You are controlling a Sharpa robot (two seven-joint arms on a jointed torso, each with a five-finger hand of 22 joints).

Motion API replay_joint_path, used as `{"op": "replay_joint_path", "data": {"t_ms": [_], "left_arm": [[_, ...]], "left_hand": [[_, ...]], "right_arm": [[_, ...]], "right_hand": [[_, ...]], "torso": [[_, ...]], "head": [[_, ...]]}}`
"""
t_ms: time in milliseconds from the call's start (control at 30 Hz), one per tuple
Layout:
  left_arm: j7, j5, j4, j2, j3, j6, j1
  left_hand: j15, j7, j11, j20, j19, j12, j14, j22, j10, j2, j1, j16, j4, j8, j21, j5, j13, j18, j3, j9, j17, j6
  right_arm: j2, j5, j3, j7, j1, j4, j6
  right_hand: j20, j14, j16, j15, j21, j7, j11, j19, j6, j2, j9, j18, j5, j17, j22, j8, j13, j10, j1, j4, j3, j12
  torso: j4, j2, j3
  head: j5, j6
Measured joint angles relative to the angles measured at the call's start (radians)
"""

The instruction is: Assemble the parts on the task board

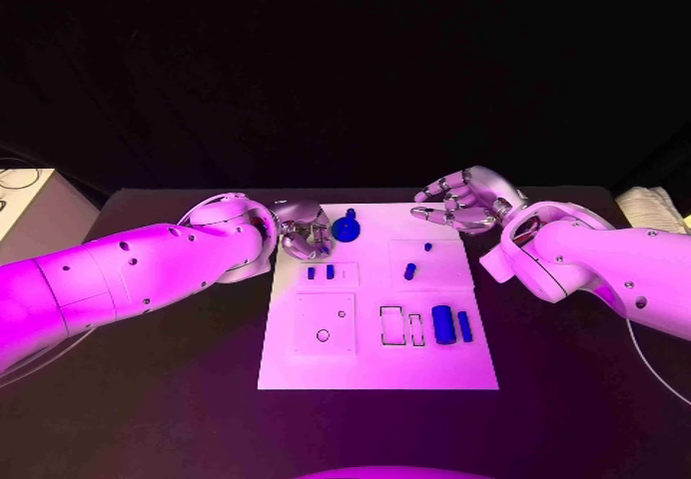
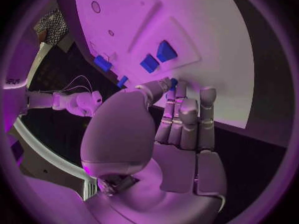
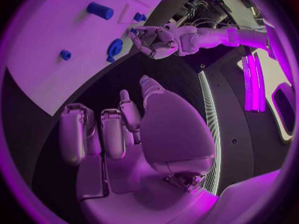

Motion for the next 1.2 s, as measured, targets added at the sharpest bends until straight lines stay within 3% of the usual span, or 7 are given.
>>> {"op": "replay_joint_path", "data": {"t_ms": [233, 1200], "left_arm": [[0.003, 0.004, 0.002, -0.003, -0.001, -0.002, -0.001], [-0.002, 0.013, 0.007, -0.017, -0.005, -0.014, -0.009]], "left_hand": [[0.007, 0.008, 0.009, 0.003, -0.01, -0.005, -0.007, -0.007, -0.009, 0.0, 0.0, 0.0, 0.0, -0.034, -0.005, 0.0, 0.0, 0.0, 0.0, -0.012, -0.013, -0.028], [0.011, 0.008, 0.01, 0.007, -0.028, -0.005, -0.025, -0.019, -0.018, -0.013, -0.013, 0.0, 0.0, -0.051, -0.013, 0.0, 0.006, 0.0, 0.0, -0.019, -0.037, -0.042]], "right_arm": [[0.0, 0.0, 0.0, 0.0, 0.0, -0.001, 0.0], [0.0, 0.0, 0.0, 0.0, 0.0, -0.003, 0.0]], "right_hand": [[0.0, 0.0, 0.0, 0.0, 0.0, 0.0, 0.0, 0.0, 0.0, 0.0, 0.0, 0.0, 0.0, 0.0, 0.0, 0.0, 0.0, 0.0, 0.0, 0.0, 0.0, 0.0], [0.0, 0.0, 0.0, 0.0, 0.0, 0.0, 0.0, 0.0, 0.0, 0.0, 0.0, 0.0, 0.0, 0.0, 0.001, 0.0, 0.0, 0.0, 0.0, 0.0, 0.0, 0.0]], "torso": [[0.0002, 0.0, 0.0], [-0.0002, 0.001, 0.0004]], "head": [[0.0, 0.0], [0.002, -0.001]]}}
